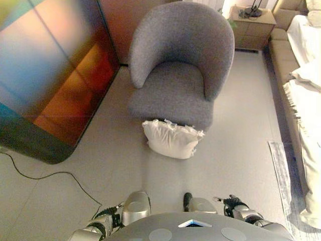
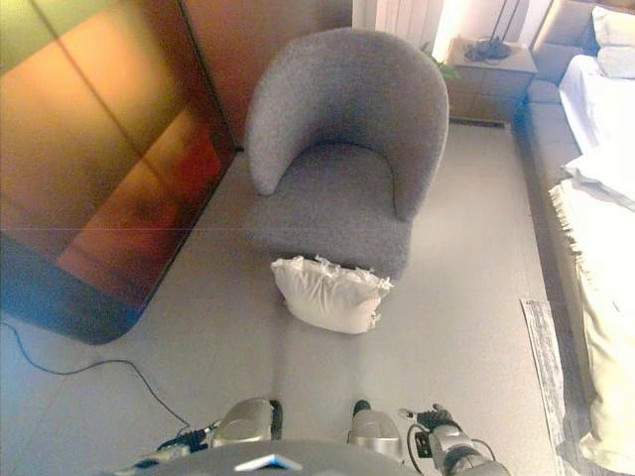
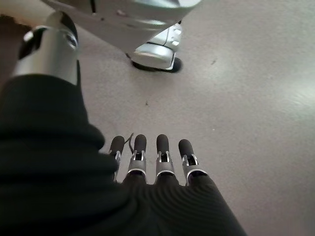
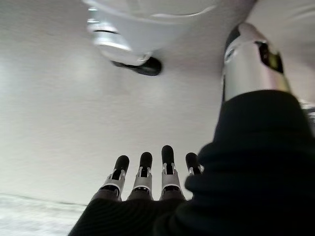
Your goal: Pick up the cushion and take it to the sofa
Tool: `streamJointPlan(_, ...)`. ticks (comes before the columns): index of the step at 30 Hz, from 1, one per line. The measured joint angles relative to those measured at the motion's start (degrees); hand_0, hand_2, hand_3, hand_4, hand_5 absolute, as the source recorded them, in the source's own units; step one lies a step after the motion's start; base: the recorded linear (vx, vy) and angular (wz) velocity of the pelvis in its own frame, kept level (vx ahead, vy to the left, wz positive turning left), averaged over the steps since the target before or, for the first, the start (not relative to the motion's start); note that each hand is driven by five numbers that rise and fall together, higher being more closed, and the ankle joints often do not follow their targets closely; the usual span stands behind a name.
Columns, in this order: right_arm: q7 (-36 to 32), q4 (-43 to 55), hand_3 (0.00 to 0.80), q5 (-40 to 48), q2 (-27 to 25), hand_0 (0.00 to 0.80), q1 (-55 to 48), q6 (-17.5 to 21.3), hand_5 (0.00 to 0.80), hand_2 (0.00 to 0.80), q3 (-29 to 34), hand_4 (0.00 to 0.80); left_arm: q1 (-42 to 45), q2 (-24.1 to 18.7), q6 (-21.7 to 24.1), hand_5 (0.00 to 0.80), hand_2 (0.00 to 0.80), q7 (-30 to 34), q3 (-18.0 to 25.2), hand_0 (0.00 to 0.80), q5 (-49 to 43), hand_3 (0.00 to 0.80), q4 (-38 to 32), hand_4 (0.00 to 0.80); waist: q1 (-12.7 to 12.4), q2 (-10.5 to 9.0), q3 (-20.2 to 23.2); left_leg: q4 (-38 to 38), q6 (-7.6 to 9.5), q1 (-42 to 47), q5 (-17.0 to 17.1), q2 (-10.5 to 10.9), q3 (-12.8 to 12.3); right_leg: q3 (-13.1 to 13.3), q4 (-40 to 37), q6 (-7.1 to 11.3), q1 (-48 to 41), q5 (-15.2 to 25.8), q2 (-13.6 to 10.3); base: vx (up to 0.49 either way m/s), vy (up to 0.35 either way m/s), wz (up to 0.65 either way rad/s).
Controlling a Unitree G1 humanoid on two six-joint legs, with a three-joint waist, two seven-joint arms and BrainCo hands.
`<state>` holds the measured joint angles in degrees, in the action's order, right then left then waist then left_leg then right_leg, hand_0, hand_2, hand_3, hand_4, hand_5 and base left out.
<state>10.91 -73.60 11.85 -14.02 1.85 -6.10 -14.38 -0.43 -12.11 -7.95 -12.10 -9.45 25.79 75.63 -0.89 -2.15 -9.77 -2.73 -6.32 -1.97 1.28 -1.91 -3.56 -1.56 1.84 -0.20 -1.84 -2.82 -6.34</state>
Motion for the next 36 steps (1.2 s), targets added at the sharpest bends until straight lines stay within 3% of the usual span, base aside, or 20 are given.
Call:
streamJointPlan(2,-0.23,0.01,0.000,-0.19,-0.71,0.000,0.06,-0.01,0.000,0.000,0.22,0.000,0.07,0.92,0.19,0.000,0.000,0.16,0.24,0.000,0.00,0.000,0.20,0.000,-0.06,1.91,-0.34,7.49,-0.55,2.76,-0.65,-1.09,3.15,1.97,-3.20,0.57,-1.47,0.85,2.07,0.390,0.133,-0.19)
streamJointPlan(3,-0.44,0.05,0.000,-0.73,-1.13,0.000,0.14,0.04,0.000,0.000,0.17,0.000,0.41,1.62,0.28,0.000,0.000,0.27,0.45,0.000,0.00,0.000,0.21,0.000,-0.22,3.53,-0.57,7.54,-0.06,3.42,-0.35,-2.09,3.49,3.69,-5.65,1.28,-2.97,1.51,3.39,0.393,0.172,-0.43)
streamJointPlan(4,-0.68,-0.45,0.000,-1.20,-0.75,0.000,0.32,0.08,0.000,0.000,0.19,0.000,0.81,2.03,0.43,0.000,0.000,0.43,1.11,0.000,0.03,0.000,0.11,0.000,-2.11,4.12,-0.89,6.40,0.25,3.11,-0.29,-2.61,2.45,4.60,-4.00,1.21,-3.51,1.28,4.76,0.387,0.201,-0.67)
streamJointPlan(5,-0.73,-0.45,0.000,-1.51,-0.03,0.000,0.24,-0.01,0.000,0.000,0.25,0.000,1.55,1.34,0.54,0.000,0.000,0.48,1.19,0.000,0.10,0.000,-0.75,0.000,-3.20,4.72,-1.18,5.66,0.51,4.67,0.08,-3.59,1.35,3.95,4.16,1.33,-2.34,-1.15,6.24,0.351,0.211,-0.82)
streamJointPlan(6,-0.78,-0.59,0.000,-2.04,0.98,0.000,-0.85,-0.05,0.000,0.000,0.16,0.000,3.47,0.85,0.70,0.000,0.000,0.66,1.19,0.000,0.19,0.000,-1.63,0.000,-3.78,3.85,-0.66,5.21,0.97,5.43,0.37,-3.56,0.15,4.04,10.31,1.46,-2.27,-3.74,6.69,0.324,0.222,-0.66)
streamJointPlan(8,-0.71,-0.87,0.000,-2.25,2.46,0.000,-1.05,0.28,0.000,0.000,0.31,0.000,4.37,-0.70,0.68,0.000,0.000,0.81,1.35,0.000,0.20,0.000,-0.80,0.000,-3.65,0.07,0.25,2.75,3.29,5.38,0.53,-0.77,-1.50,4.29,7.78,1.03,-5.47,-9.32,3.60,0.335,0.229,-0.29)
streamJointPlan(12,-0.46,-1.57,0.000,-2.21,2.49,0.000,-1.28,0.31,0.000,0.000,1.68,0.000,2.79,0.05,0.28,0.000,0.000,1.34,2.26,0.000,-0.06,0.000,0.22,0.000,-2.99,-0.53,0.03,-7.52,3.69,-0.93,-3.71,-0.08,-0.38,4.71,1.05,0.84,-9.50,-7.55,1.52,0.378,0.220,0.07)
streamJointPlan(15,-0.45,-1.71,0.000,-2.21,2.24,0.000,-1.56,0.54,0.000,0.000,2.52,0.000,1.66,-0.02,0.32,0.000,0.000,1.76,2.23,0.000,-0.29,0.000,0.11,0.000,-3.02,0.12,-0.03,-6.24,5.67,-5.86,-1.96,-0.15,0.22,4.38,0.22,3.26,-11.83,-9.47,-0.54,0.289,0.182,0.00)
streamJointPlan(16,-0.49,-1.71,0.000,-2.18,2.45,0.000,-1.72,0.89,0.000,0.000,2.49,0.000,1.69,-0.26,0.25,0.000,0.000,1.85,2.22,0.000,-0.30,0.000,0.11,0.000,-3.24,-0.04,0.13,-6.37,4.56,-5.90,1.43,0.20,0.50,4.30,1.66,4.43,-12.24,-10.92,-1.25,0.269,0.177,-0.22)
streamJointPlan(17,-0.52,-1.70,0.000,-2.17,3.25,0.000,-1.95,1.15,0.000,0.000,2.46,0.000,1.76,-0.93,0.20,0.000,0.000,1.89,2.23,0.000,-0.31,0.000,0.07,0.000,-2.93,-1.52,0.72,-6.25,4.05,-5.03,0.24,1.45,-0.02,3.97,4.08,5.20,-11.81,-11.65,-2.64,0.258,0.176,-0.20)
streamJointPlan(21,-0.32,-0.67,0.000,-2.14,5.26,0.000,-1.11,2.45,0.000,0.000,2.43,0.000,-2.22,-2.68,-0.14,0.000,0.000,1.79,2.08,0.000,-0.36,0.000,-0.14,0.000,-2.99,-2.24,1.39,-2.33,6.21,-1.67,-0.16,1.69,-1.40,1.60,23.34,5.29,-2.38,-8.69,-4.11,0.186,0.141,-0.10)
streamJointPlan(23,-0.23,0.37,0.000,-2.15,4.65,0.000,-0.77,2.61,0.000,0.000,2.43,0.000,-3.71,-3.41,-0.08,0.000,0.000,1.65,1.46,0.000,-0.40,0.000,-0.34,0.000,-3.07,-2.07,1.44,-1.43,7.73,0.68,-1.32,1.82,-2.85,-1.31,31.50,5.26,2.07,-8.73,-6.19,0.135,0.047,-0.32)
streamJointPlan(24,-0.19,1.33,0.000,-2.23,4.24,0.000,-0.53,2.97,0.000,0.000,1.92,0.000,-3.81,-3.59,-0.26,0.000,0.000,1.35,1.44,0.000,-0.36,0.000,-0.46,0.000,-2.95,-1.33,1.83,-0.23,7.65,1.57,-1.56,1.19,-4.03,-3.19,32.15,5.44,4.53,-8.93,-6.42,0.110,-0.041,-0.56)
streamJointPlan(26,-0.18,1.79,0.000,-2.16,3.13,0.000,0.32,3.48,0.000,0.000,0.52,0.000,-4.10,-3.70,-0.53,0.000,0.000,0.96,1.41,0.000,-0.34,0.000,-0.46,0.000,-2.85,0.23,1.65,1.73,7.52,3.26,-1.47,-0.23,-5.92,-6.39,26.89,5.78,6.98,-8.95,-5.52,0.068,-0.077,-0.54)
streamJointPlan(28,-0.17,2.60,0.000,-2.14,2.74,0.000,0.34,3.54,0.000,0.000,-0.15,0.000,-4.09,-3.71,-1.31,0.000,0.000,0.61,0.56,0.000,-0.25,0.000,-0.49,0.000,-2.59,0.48,1.59,3.24,7.46,4.02,-1.44,-0.52,-7.90,-9.64,20.21,6.28,9.12,-8.33,-5.53,0.007,-0.093,-0.51)
streamJointPlan(31,-0.09,3.38,0.000,-2.11,2.36,0.000,0.94,3.58,0.000,0.000,-1.09,0.000,-3.72,-2.95,-1.46,0.000,0.000,-0.12,-0.40,0.000,-0.01,0.000,-0.82,0.000,-2.12,0.44,1.55,4.50,7.07,3.55,-1.20,-0.52,-10.24,-11.45,11.05,8.19,12.54,-4.05,-6.29,0.056,-0.078,-0.37)
streamJointPlan(34,0.14,3.41,0.000,-2.07,2.89,0.000,1.03,3.55,0.000,0.000,-1.05,0.000,-2.81,-2.44,-1.19,0.000,0.000,-0.54,-0.59,0.000,0.84,0.000,-1.77,0.000,-0.84,-0.86,1.71,5.38,4.98,3.58,-0.93,0.02,-9.64,-10.54,3.57,8.21,11.90,3.00,-6.77,0.206,-0.141,0.06)
streamJointPlan(35,0.27,3.39,0.000,-2.06,2.97,0.000,0.80,3.48,0.000,0.000,-0.92,0.000,-2.37,-2.28,-0.86,0.000,0.000,-0.66,-0.56,0.000,1.42,0.000,-2.10,0.000,-0.04,-0.74,1.54,5.31,4.06,4.13,-1.17,-0.28,-8.22,-9.59,1.99,6.63,10.26,7.55,-5.92,0.304,-0.190,0.43)
streamJointPlan(36,0.36,3.34,0.000,-2.12,2.32,0.000,0.45,3.37,0.000,0.000,-0.79,0.000,-1.88,-1.29,-0.39,0.000,0.000,-0.78,-0.52,0.000,1.99,0.000,-2.37,0.000,0.54,0.72,1.35,5.24,3.78,4.81,-1.34,-1.65,-6.98,-10.17,0.68,5.88,7.98,7.30,-4.46,0.286,-0.187,0.37)
